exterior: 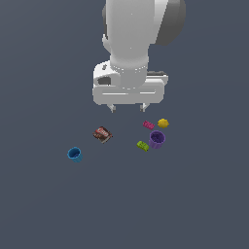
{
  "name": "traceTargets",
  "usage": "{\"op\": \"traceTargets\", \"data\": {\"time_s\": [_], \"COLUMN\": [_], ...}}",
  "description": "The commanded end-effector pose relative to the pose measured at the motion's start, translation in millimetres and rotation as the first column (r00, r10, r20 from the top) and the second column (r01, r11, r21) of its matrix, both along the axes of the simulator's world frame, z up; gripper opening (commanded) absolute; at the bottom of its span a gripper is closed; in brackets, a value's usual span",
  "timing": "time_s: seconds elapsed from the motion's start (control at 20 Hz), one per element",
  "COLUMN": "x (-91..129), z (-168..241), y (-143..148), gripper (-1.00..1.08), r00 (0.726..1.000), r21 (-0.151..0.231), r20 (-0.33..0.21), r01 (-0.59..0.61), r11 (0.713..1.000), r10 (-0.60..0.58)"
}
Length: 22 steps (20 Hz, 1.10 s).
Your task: Pick up a designated object from a clutter of objects.
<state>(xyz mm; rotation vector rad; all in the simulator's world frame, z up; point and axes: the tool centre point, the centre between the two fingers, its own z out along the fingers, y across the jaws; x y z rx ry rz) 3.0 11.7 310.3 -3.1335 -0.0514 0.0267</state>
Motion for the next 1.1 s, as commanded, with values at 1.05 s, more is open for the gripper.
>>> {"op": "traceTargets", "data": {"time_s": [1.05], "x": [9], "z": [0], "y": [16], "gripper": [1.0], "r00": [0.998], "r21": [0.028], "r20": [0.018], "r01": [-0.059], "r11": [0.998], "r10": [0.059]}}
